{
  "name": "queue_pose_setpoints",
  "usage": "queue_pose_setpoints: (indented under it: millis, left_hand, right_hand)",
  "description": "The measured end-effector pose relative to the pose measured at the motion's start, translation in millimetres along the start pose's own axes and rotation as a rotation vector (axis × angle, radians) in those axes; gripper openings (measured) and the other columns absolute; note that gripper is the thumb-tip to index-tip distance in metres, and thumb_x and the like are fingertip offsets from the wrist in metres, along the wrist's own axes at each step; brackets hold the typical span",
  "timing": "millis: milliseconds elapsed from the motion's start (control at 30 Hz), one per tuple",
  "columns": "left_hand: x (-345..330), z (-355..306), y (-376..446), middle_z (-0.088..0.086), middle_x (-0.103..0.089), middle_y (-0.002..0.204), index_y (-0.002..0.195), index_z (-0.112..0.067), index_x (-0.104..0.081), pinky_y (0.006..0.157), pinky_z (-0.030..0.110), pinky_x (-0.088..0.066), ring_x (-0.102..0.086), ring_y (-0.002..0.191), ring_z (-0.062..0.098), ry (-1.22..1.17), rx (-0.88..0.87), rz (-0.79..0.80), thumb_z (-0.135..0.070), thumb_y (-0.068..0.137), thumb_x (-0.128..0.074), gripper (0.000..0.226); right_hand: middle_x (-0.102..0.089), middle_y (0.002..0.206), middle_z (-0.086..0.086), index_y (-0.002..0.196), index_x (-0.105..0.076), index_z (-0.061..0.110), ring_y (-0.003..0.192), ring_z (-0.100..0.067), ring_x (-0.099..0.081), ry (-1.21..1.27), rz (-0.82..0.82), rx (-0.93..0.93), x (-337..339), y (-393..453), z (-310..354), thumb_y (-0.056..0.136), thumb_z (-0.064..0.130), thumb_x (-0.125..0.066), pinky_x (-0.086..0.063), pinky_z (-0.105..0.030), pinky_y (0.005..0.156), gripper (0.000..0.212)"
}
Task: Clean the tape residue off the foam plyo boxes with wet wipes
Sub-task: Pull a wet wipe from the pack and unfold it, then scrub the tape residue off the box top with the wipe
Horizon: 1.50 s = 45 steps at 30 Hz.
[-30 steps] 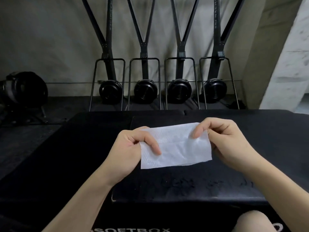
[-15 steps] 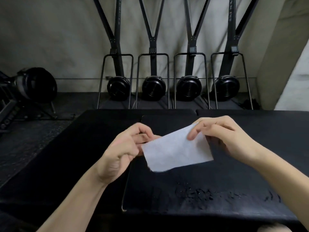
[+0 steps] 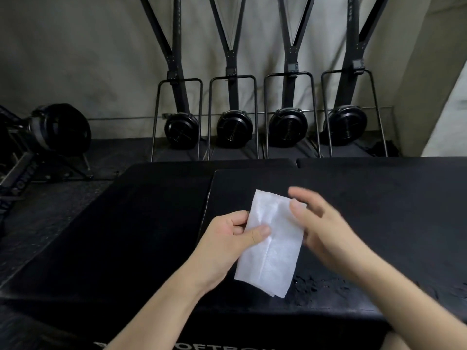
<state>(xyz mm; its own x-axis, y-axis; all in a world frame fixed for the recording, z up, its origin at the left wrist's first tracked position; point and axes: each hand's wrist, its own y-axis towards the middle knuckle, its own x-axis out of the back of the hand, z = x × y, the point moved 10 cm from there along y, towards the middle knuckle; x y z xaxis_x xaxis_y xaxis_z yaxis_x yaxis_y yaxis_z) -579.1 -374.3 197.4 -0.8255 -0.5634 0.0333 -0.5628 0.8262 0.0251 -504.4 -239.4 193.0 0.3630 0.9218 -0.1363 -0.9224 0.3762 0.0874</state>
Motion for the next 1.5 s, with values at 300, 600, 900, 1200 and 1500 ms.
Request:
queue_pose_setpoints:
  millis: [300,600,900,1200,1500]
  left_hand:
    - [-3,19,-12,0.016,-0.072,0.112,0.115,-0.004,-0.07,0.094,0.053,-0.053,-0.069,0.106,0.032,-0.037,0.027,-0.044,-0.009,0.095,-0.063,0.021]
    - [-5,28,-34,0.014,-0.063,0.076,0.081,0.007,-0.069,0.053,0.028,-0.05,-0.061,0.069,0.023,-0.08,0.031,-0.061,0.018,0.088,-0.046,0.026]
    - [-8,57,-70,0.005,-0.071,0.097,0.1,-0.025,-0.07,0.083,0.051,-0.056,-0.069,0.091,0.028,0.25,-0.028,-0.142,-0.027,0.082,-0.073,0.018]
    - [45,134,-102,-0.016,-0.068,0.095,0.085,-0.043,-0.076,0.076,0.023,-0.054,-0.067,0.09,0.007,0.393,0.005,-0.475,-0.02,0.084,-0.079,0.023]
    - [97,165,-116,-0.027,-0.052,0.132,0.104,-0.03,-0.077,0.076,0.006,-0.046,-0.058,0.106,-0.002,0.687,-0.072,-0.535,-0.016,0.083,-0.079,0.025]
  right_hand:
    - [-0.065,0.095,-0.04,0.101,-0.079,0.009,0.089,-0.048,-0.069,-0.004,-0.068,-0.01,-1,-40,-31,0.089,0.019,-0.077,-0.058,-0.054,0.077,0.016]
    - [-0.049,0.066,-0.019,0.078,-0.073,0.004,0.057,-0.023,-0.052,-0.01,-0.018,0.047,8,-51,-19,0.093,-0.011,-0.06,-0.049,-0.023,0.054,0.025]
    - [-0.065,0.078,0.006,0.097,-0.067,0.026,0.07,-0.012,-0.058,-0.44,-0.005,0.061,-15,-78,-44,0.079,0.029,-0.085,-0.048,-0.031,0.066,0.026]
    - [-0.063,0.105,0.023,0.102,-0.076,0.021,0.089,-0.003,-0.062,-0.605,-0.034,0.088,-65,-70,-127,0.09,0.007,-0.073,-0.047,-0.008,0.078,0.019]
    - [-0.063,0.115,0.016,0.111,-0.07,0.03,0.105,-0.023,-0.063,-0.405,0.065,-0.033,-122,-47,-182,0.101,0.044,-0.057,-0.05,-0.033,0.104,0.021]
